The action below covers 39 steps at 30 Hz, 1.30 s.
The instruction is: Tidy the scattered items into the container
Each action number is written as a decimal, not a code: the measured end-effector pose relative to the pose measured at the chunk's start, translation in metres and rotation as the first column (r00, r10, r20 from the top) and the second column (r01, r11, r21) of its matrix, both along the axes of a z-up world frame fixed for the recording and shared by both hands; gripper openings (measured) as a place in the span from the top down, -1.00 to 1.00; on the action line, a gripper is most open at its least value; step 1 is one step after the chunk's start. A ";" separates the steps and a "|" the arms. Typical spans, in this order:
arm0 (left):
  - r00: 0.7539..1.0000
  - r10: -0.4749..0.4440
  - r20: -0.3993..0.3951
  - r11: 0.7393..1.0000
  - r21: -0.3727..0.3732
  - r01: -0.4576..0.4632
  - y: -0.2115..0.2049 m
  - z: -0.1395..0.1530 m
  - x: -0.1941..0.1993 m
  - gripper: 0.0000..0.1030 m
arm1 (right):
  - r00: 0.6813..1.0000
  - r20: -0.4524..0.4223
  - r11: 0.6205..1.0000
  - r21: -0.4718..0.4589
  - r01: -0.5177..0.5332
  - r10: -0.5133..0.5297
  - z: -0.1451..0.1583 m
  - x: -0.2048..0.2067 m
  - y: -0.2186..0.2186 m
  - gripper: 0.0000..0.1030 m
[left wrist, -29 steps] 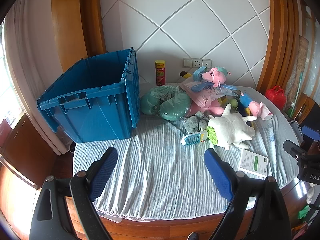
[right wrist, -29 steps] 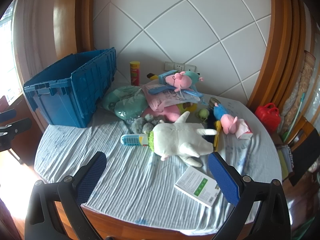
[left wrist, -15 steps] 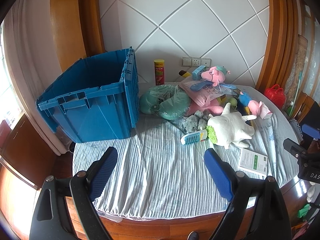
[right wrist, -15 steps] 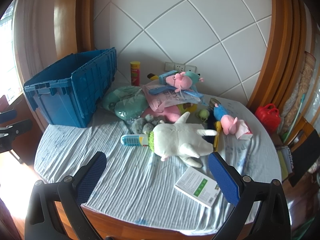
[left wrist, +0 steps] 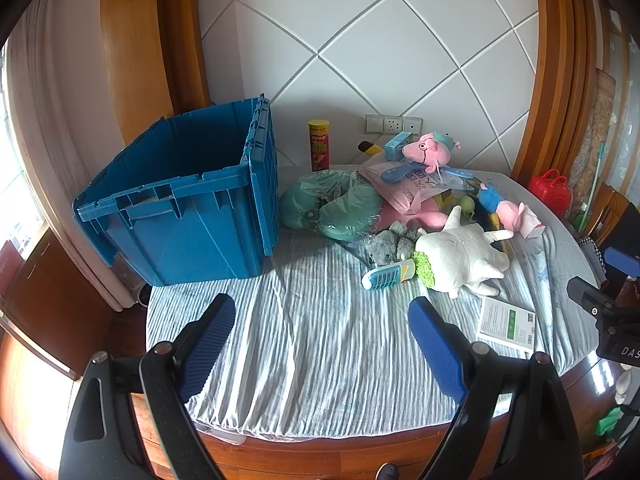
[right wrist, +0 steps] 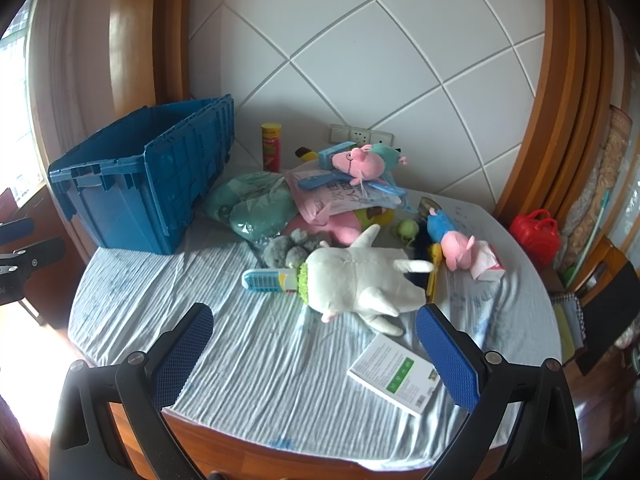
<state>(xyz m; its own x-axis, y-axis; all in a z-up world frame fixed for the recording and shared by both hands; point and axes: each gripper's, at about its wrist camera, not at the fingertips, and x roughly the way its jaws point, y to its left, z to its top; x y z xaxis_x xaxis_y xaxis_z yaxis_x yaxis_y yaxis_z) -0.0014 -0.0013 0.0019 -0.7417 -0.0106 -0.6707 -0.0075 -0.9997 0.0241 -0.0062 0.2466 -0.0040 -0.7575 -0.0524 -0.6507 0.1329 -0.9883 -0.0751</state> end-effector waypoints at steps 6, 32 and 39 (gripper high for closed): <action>1.000 -0.002 -0.003 1.000 0.001 0.002 0.001 0.000 0.001 -0.73 | 1.000 -0.001 1.000 0.001 0.000 0.000 -0.002 0.001 0.000 -1.00; 1.000 -0.019 0.016 1.000 0.004 0.019 0.012 -0.008 -0.007 -0.73 | 1.000 0.016 1.000 0.009 0.020 -0.021 -0.010 -0.001 0.012 -0.99; 1.000 -0.019 0.024 1.000 -0.002 0.019 0.024 -0.011 -0.011 -0.73 | 1.000 0.006 1.000 0.006 0.014 -0.014 -0.015 -0.001 0.021 -1.00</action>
